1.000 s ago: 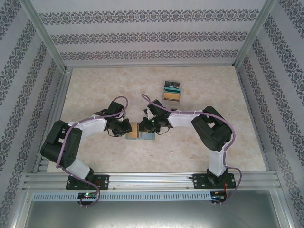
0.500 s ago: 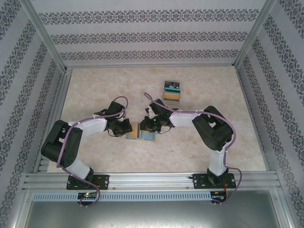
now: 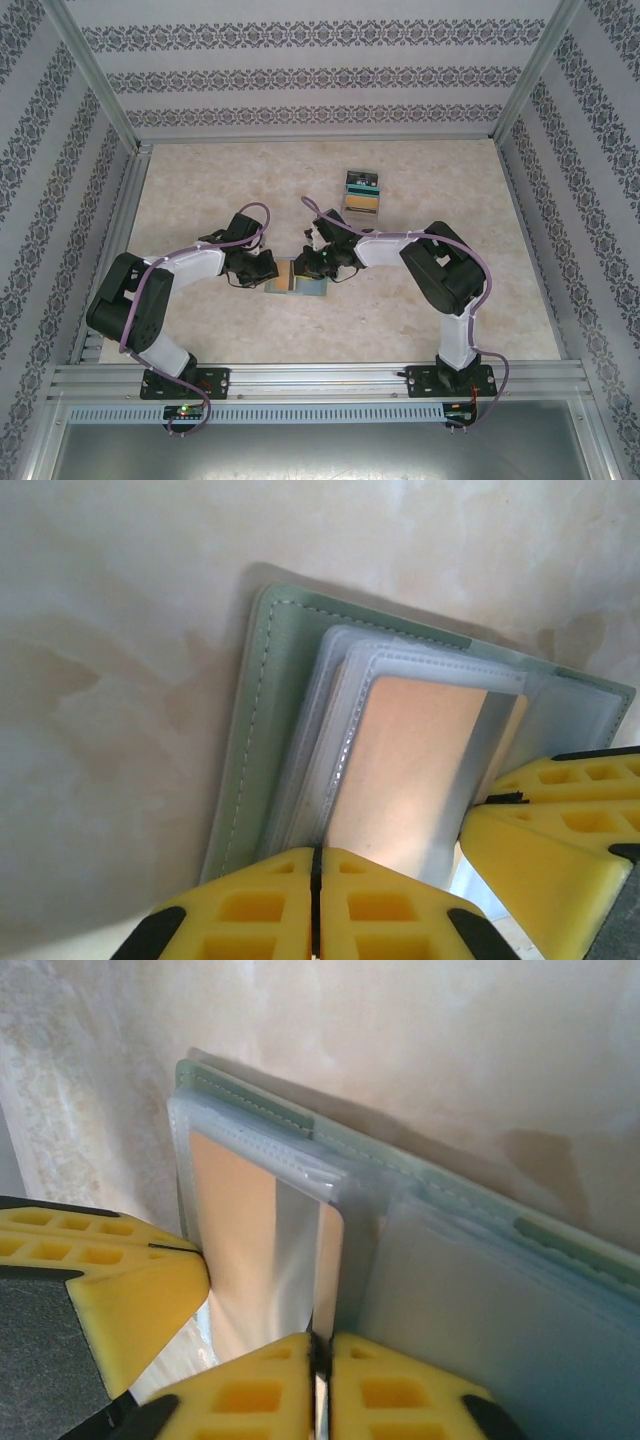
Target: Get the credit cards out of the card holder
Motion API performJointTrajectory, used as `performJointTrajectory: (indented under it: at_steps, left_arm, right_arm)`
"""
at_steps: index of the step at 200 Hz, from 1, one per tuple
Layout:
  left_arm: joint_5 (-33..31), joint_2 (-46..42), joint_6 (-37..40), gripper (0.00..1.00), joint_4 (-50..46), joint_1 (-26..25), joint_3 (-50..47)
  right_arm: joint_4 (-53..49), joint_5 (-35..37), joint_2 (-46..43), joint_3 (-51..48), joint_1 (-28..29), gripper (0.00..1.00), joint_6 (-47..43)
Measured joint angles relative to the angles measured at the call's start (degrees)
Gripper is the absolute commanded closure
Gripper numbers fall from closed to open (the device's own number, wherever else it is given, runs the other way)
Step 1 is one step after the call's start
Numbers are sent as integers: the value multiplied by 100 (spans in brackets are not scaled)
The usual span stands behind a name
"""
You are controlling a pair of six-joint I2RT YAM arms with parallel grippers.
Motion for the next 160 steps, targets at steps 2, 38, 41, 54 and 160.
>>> performJointTrajectory:
  at_steps: [2,38,41,54,160]
  left_arm:
    - [0,0,0,91,0,0,0]
    - [-2,-2,-2,96,-9,2,0]
    - [-4,-7,-7,96,-9,4,0]
    - [-9,-11,-2,97,-13,7,0]
    - [-17,-11,-4,99,-9,7,-4]
  right_arm:
    - [0,0,0,0,-2,94,2]
    - [-2,2,-2,-4,-2,100,70]
    - [-2,2,-2,-4,-4,100,70]
    - [42,-4,-15,-48,-22,100,70]
    - [374,-140,-188,-369,-109,87,133]
